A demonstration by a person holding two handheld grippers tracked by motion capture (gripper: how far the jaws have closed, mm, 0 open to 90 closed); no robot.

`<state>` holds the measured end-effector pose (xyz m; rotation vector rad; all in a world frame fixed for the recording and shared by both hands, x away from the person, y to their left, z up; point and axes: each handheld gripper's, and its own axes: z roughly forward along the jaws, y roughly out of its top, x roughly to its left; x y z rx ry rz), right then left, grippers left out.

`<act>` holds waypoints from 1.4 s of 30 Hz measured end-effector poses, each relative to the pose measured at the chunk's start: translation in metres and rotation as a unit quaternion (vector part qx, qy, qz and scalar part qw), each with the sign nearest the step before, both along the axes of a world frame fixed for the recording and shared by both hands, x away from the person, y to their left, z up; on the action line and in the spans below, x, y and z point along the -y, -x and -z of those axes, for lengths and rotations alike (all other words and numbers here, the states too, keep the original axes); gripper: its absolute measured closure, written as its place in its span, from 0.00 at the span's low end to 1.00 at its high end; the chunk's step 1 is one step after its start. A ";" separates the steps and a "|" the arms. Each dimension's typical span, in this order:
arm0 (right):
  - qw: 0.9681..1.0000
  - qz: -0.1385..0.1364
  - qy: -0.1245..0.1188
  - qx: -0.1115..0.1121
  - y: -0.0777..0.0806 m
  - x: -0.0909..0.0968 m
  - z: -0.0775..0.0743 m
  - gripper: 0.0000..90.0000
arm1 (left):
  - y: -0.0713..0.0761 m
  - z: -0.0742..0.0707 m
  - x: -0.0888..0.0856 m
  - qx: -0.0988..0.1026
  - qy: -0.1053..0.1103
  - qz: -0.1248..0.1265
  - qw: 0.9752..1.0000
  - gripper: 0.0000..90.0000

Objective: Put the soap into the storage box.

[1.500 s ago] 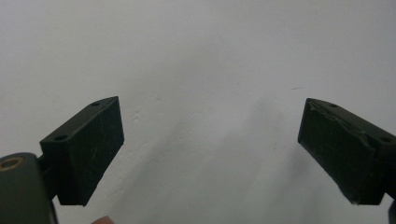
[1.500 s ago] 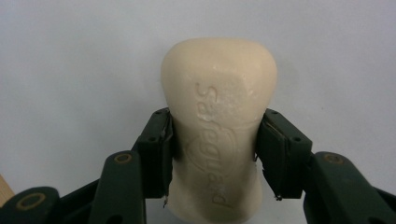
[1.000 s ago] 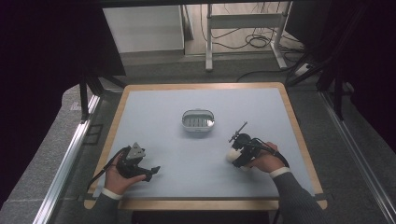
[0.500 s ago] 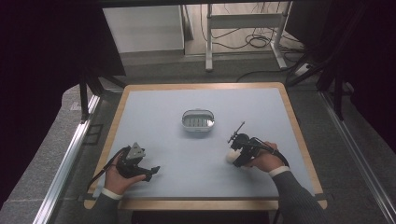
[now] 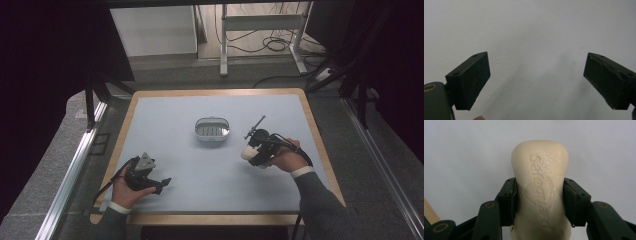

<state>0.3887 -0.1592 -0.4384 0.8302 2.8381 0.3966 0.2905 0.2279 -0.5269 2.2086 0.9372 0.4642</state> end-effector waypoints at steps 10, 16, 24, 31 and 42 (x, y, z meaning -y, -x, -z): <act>1.000 -0.013 -0.003 0.007 -0.014 -0.016 -0.014 0.55 | 0.000 0.000 0.000 0.000 0.000 0.000 1.000 0.08; 0.999 -0.031 -0.016 0.012 -0.027 -0.030 -0.024 0.55 | 0.000 -0.002 -0.002 0.003 0.003 0.000 1.000 0.08; 0.999 -0.039 -0.036 0.009 -0.042 -0.040 -0.030 0.55 | 0.001 -0.003 -0.003 0.005 0.007 -0.001 1.000 0.08; 0.998 -0.045 -0.041 0.008 -0.061 -0.049 -0.030 0.55 | 0.001 -0.004 -0.005 0.006 0.008 -0.001 1.000 0.08; 0.997 -0.056 -0.043 0.013 -0.091 -0.071 -0.028 0.55 | 0.001 -0.004 -0.004 0.007 0.011 -0.001 1.000 0.08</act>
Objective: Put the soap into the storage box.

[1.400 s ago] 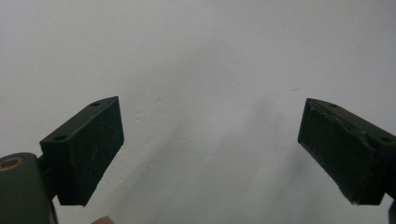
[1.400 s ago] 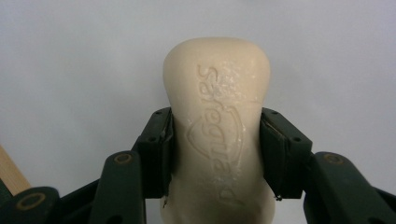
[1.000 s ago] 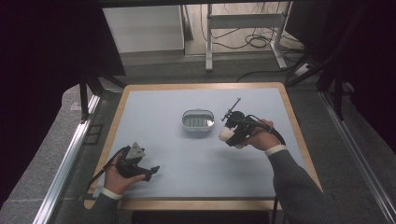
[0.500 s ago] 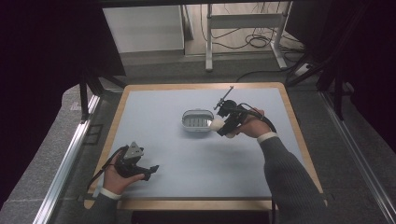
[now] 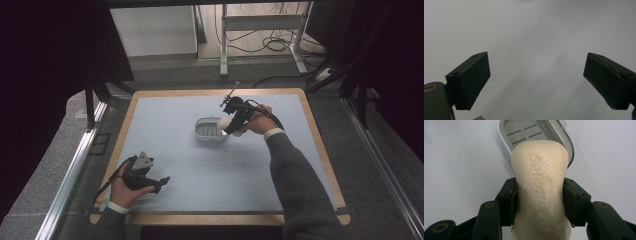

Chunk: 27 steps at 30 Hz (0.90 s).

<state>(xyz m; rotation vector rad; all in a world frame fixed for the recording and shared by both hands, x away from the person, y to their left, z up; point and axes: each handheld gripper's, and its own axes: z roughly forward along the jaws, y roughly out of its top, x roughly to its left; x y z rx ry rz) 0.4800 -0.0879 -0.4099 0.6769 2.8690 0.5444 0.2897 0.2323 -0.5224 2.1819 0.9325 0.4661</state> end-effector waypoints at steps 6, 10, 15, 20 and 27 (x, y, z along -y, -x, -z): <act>1.000 -0.023 0.002 -0.003 -0.017 -0.016 0.004 0.55 | 0.000 0.000 0.000 0.000 0.002 0.000 1.000 0.08; 0.999 -0.048 0.004 -0.007 -0.022 -0.024 0.007 0.55 | 0.000 0.001 0.001 -0.001 0.000 0.001 1.000 0.08; 0.998 -0.066 0.001 -0.011 -0.030 -0.035 0.014 0.55 | -0.001 0.001 0.001 -0.002 0.001 0.001 1.000 0.08; 0.997 -0.076 0.015 -0.009 -0.033 -0.043 0.027 0.55 | -0.001 0.001 0.002 -0.003 0.000 0.003 1.000 0.08; 0.995 -0.103 0.018 -0.003 -0.033 -0.052 0.034 0.55 | -0.001 0.002 0.002 -0.003 -0.001 0.004 1.000 0.08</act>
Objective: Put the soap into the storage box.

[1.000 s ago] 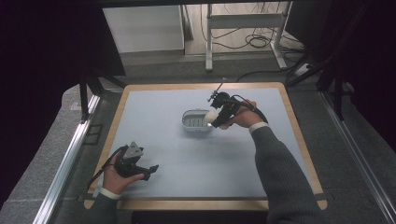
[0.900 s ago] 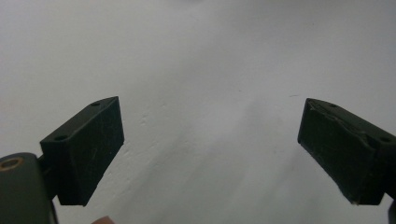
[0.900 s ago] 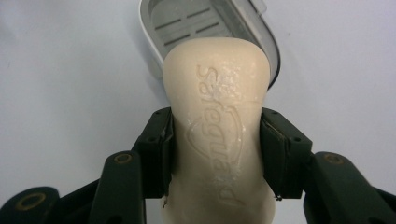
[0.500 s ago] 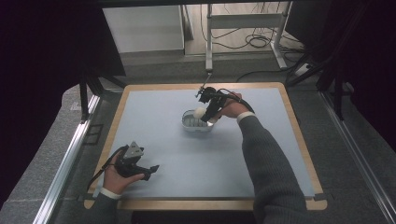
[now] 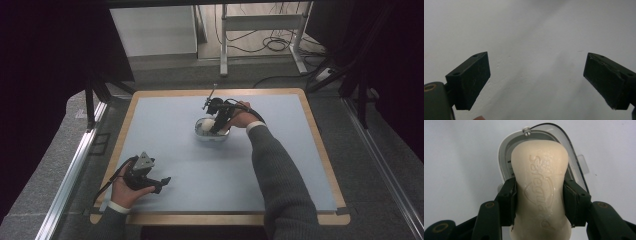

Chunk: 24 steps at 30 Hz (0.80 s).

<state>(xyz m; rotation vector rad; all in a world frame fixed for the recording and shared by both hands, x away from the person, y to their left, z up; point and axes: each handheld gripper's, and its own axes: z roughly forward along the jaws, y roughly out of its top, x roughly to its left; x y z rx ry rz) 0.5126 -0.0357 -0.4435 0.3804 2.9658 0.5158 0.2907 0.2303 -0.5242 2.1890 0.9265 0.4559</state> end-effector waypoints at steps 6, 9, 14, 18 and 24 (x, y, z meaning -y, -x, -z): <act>1.000 -0.008 0.015 0.009 -0.001 -0.006 0.009 0.54 | 0.000 0.000 0.000 0.001 0.001 -0.002 1.000 0.08; 1.000 -0.010 0.022 0.014 0.000 -0.007 0.012 0.54 | 0.000 -0.001 -0.001 0.001 0.000 -0.002 1.000 0.08; 1.000 0.005 0.001 0.013 0.001 -0.005 0.004 0.48 | 0.000 0.000 0.000 0.000 -0.002 0.000 1.000 0.08; 1.000 0.013 -0.006 0.014 0.004 0.001 -0.001 0.44 | 0.000 0.000 0.000 0.000 0.000 0.000 1.000 0.08; 0.998 0.031 -0.039 0.023 0.015 0.013 -0.012 0.43 | 0.000 0.000 0.000 -0.001 -0.002 -0.001 1.000 0.08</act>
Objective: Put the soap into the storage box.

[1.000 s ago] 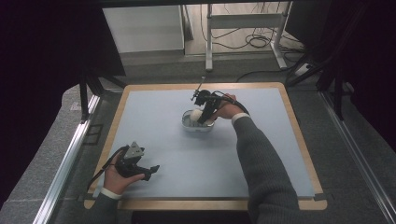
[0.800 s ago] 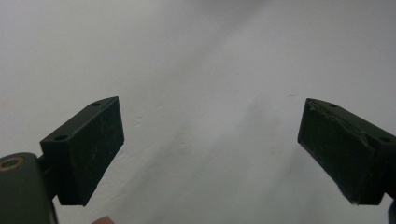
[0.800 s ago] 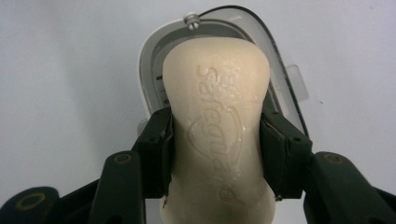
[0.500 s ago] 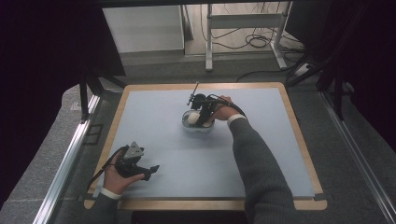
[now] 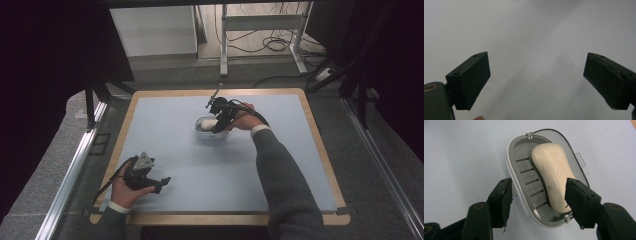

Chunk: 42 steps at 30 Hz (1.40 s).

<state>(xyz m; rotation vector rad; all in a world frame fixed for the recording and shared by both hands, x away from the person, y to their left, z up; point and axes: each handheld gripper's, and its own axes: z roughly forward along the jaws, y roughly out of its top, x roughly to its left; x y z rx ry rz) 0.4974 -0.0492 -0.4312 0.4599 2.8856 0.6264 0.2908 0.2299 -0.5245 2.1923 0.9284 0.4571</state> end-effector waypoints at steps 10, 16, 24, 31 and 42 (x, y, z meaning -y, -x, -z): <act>0.999 0.015 -0.042 0.013 0.025 0.025 -0.011 0.40 | 0.000 0.000 0.000 0.000 0.000 0.001 1.000 0.08; 0.996 0.045 -0.071 0.024 0.042 0.048 -0.006 0.38 | 0.001 -0.001 0.000 0.000 -0.003 -0.001 1.000 0.08; 0.985 0.100 -0.131 0.049 0.074 0.084 0.005 0.35 | 0.001 0.000 0.000 0.002 -0.002 -0.004 1.000 0.08; 0.969 0.149 -0.184 0.065 0.109 0.125 0.018 0.34 | 0.002 0.000 0.001 0.002 0.000 -0.007 1.000 0.08; 0.954 0.198 -0.208 0.089 0.146 0.171 0.036 0.33 | 0.001 0.001 0.002 0.001 -0.003 -0.009 1.000 0.08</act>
